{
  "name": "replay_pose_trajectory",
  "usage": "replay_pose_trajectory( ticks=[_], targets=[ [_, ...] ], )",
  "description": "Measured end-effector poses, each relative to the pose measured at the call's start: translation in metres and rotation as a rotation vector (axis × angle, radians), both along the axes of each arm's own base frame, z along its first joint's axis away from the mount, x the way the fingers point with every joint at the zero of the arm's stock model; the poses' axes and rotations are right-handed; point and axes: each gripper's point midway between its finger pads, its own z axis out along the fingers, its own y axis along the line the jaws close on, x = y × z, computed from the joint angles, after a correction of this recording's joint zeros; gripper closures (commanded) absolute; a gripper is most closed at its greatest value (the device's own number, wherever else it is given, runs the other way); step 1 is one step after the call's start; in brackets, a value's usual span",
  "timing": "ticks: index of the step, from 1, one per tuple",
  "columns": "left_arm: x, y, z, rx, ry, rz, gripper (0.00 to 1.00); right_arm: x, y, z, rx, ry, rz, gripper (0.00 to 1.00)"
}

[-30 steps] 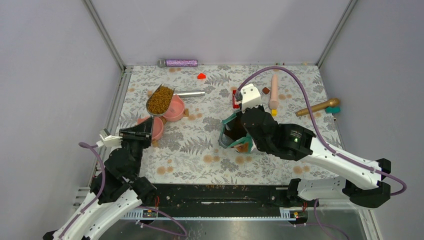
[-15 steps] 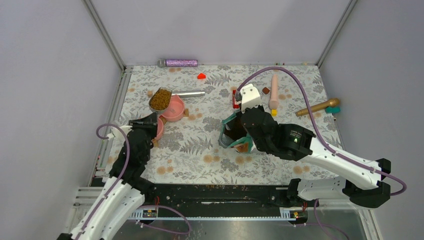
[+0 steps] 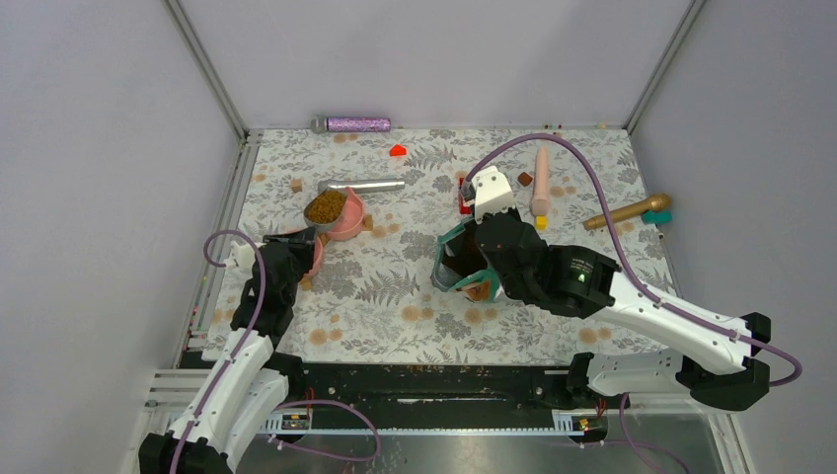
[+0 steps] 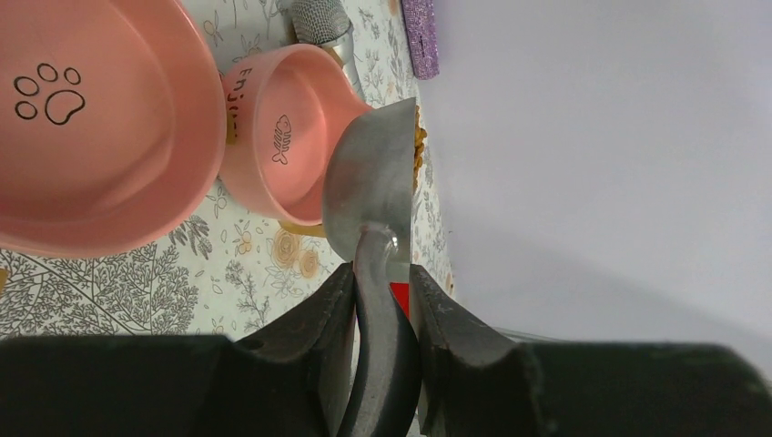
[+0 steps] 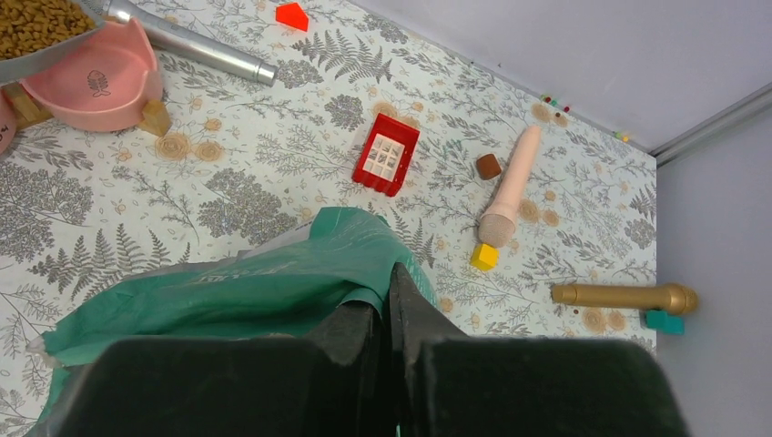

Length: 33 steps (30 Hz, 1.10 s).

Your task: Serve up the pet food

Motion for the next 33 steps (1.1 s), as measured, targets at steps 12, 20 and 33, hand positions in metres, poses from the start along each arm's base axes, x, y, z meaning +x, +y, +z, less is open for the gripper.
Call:
replay_pose_trajectory(
  ticks=[12, 20, 33],
  targets=[
    [0.001, 0.007, -0.023, 0.105, 0.153, -0.019, 1.0, 0.002, -0.003, 0.001, -0.012, -0.018, -0.018, 1.0],
    [0.012, 0.007, -0.014, 0.191, 0.22, -0.056, 1.0, 0.005, -0.004, 0.001, -0.028, -0.039, -0.034, 1.0],
    [0.023, 0.007, -0.02, 0.276, 0.337, -0.103, 1.0, 0.006, -0.007, 0.001, -0.027, -0.057, -0.045, 1.0]
  ],
)
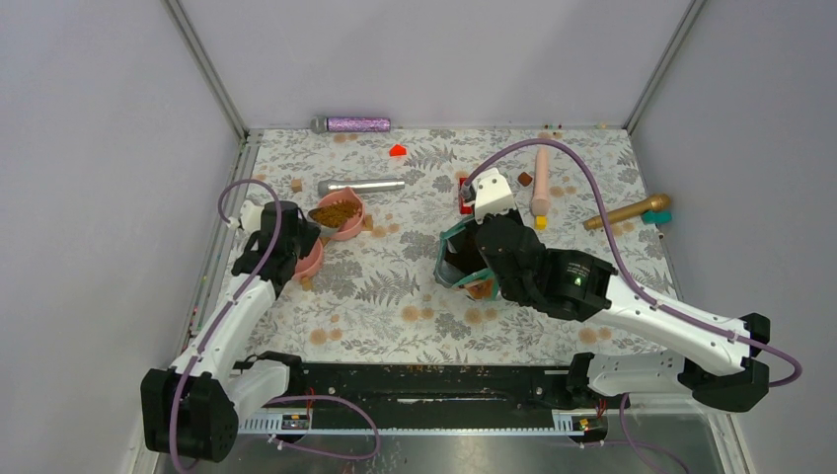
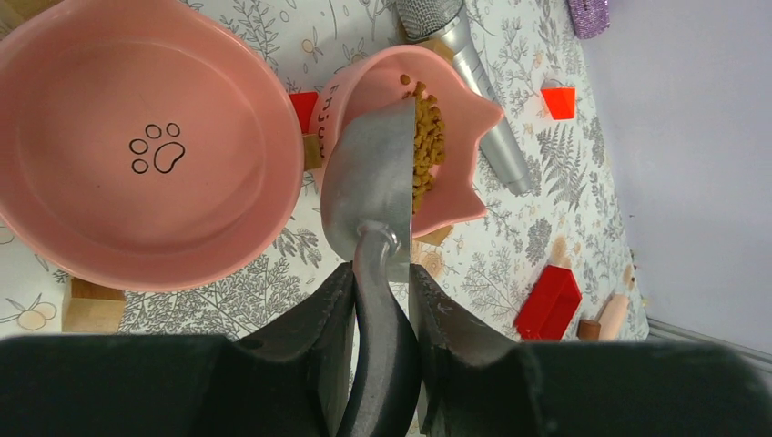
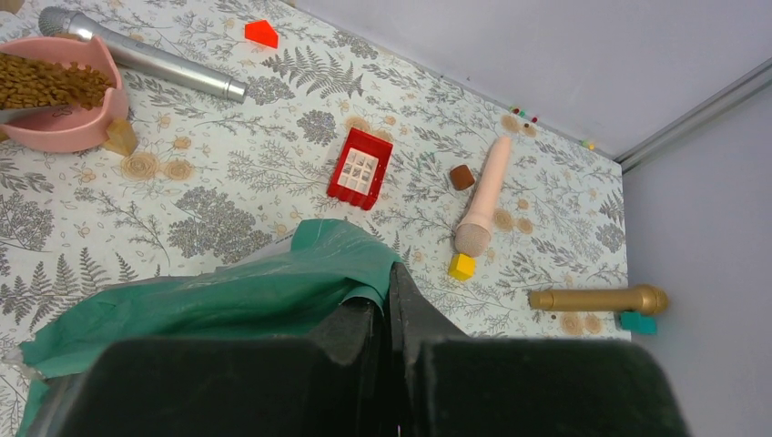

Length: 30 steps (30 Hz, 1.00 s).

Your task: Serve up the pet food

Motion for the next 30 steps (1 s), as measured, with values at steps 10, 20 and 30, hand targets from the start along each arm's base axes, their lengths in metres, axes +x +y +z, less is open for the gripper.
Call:
replay_pose_trajectory(
  ticks=[10, 20, 30],
  targets=[
    [0.005, 0.001, 0.007, 0.037, 0.052, -0.013, 1.0, -0.001, -0.002, 0.0, 0.014, -0.008, 0.001, 1.0],
    [0.006, 0.006, 0.013, 0.084, 0.107, -0.019, 1.0, -0.002, -0.004, 0.0, 0.026, -0.013, 0.001, 1.0],
    [0.005, 0.007, 0.015, 0.107, 0.154, -0.03, 1.0, -0.002, -0.008, -0.001, 0.056, -0.022, -0.002, 1.0]
  ],
)
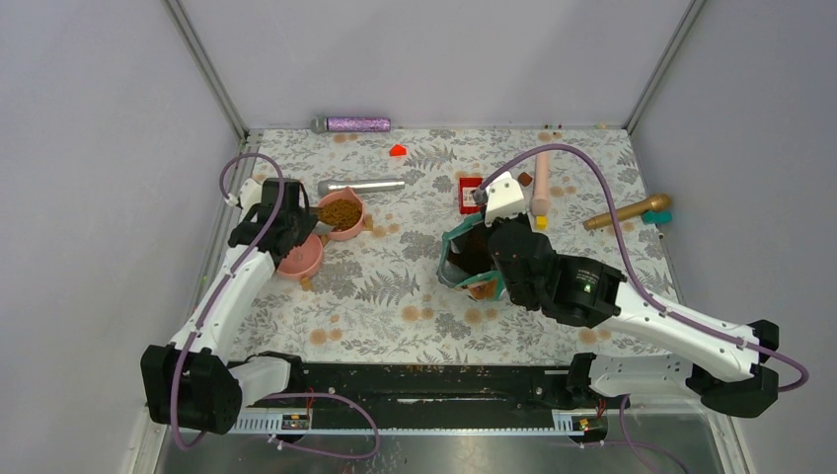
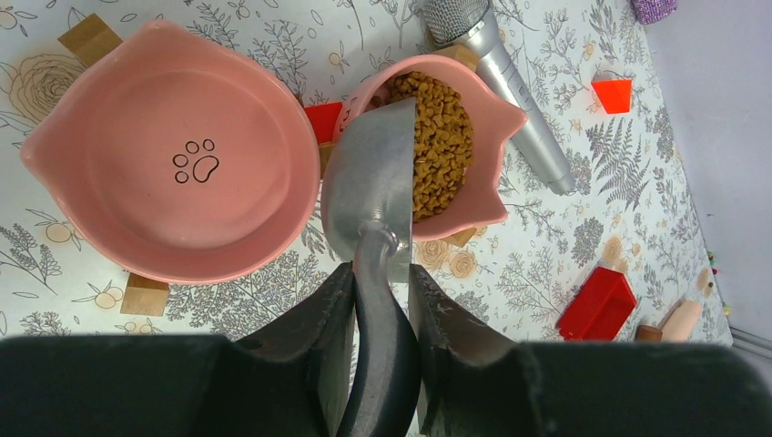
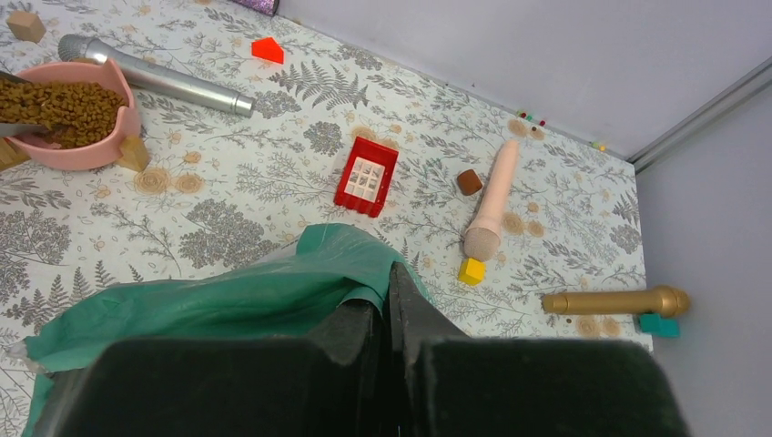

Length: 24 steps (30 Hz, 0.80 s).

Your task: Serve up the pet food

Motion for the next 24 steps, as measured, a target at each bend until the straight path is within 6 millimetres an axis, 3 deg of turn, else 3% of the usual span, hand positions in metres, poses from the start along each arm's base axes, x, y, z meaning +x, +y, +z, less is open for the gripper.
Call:
replay_pose_trajectory(
  ticks=[13, 24],
  targets=[
    [0.02, -0.007, 0.005, 0.01, 0.024, -0.022, 1.0, -0.002, -0.007, 0.001, 0.023, -0.007, -0.004, 1.0],
    [0.034, -0.025, 0.005, 0.035, 0.06, -0.064, 1.0, -0.002, -0.008, 0.001, 0.025, -0.008, -0.004, 1.0]
  ],
)
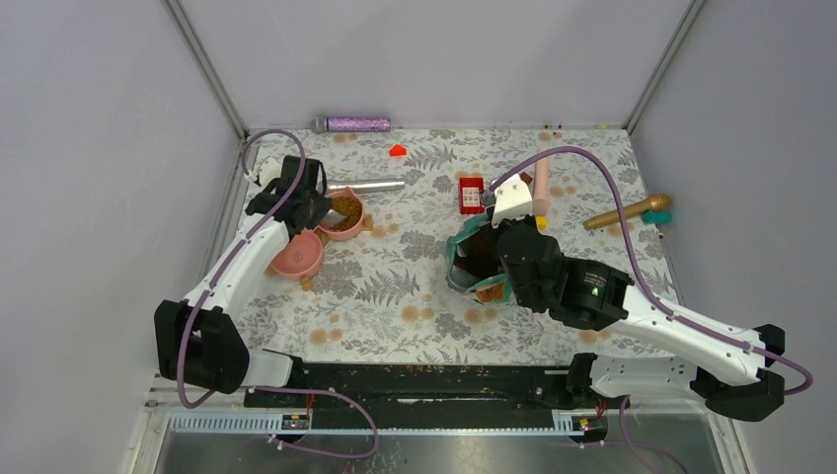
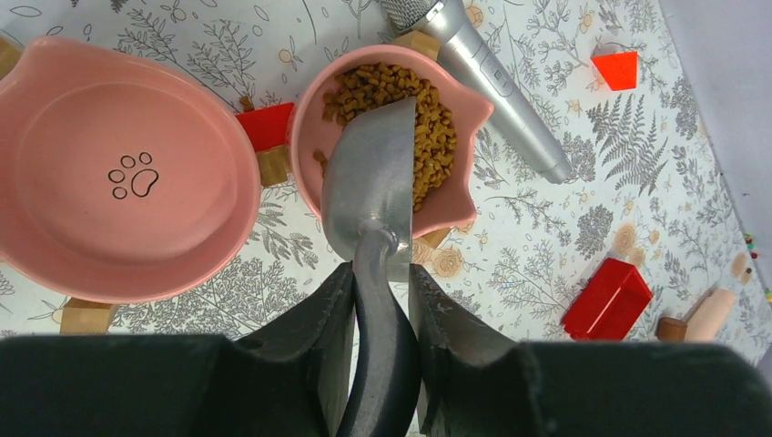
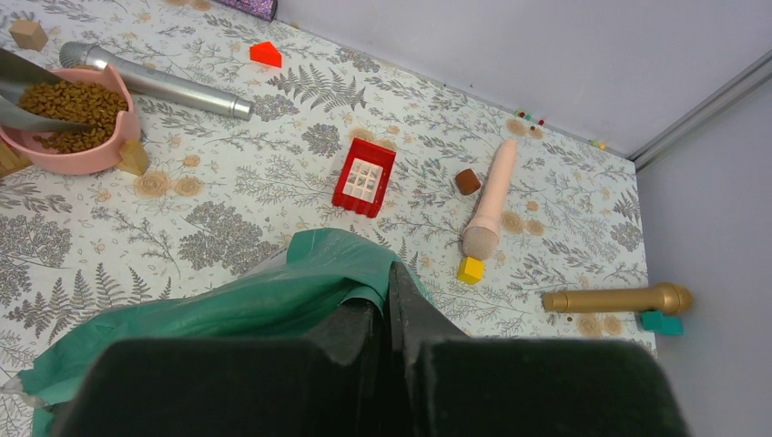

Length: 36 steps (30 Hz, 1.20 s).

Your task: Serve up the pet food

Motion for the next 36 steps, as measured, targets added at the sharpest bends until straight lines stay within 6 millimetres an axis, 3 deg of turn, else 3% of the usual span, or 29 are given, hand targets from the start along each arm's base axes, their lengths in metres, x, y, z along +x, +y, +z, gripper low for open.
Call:
replay_pose_trajectory(
  ticks=[18, 36],
  targets=[
    [-0.023, 0.018, 0.011, 0.124, 0.069, -0.006, 1.0, 0.0, 0.0, 0.0, -0.002, 0.0, -0.001, 1.0],
    [-0.018, 0.02, 0.051, 0.18, 0.033, -0.07, 1.0, 0.002, -0.001, 0.0, -0.018, -0.004, -0.005, 1.0]
  ],
)
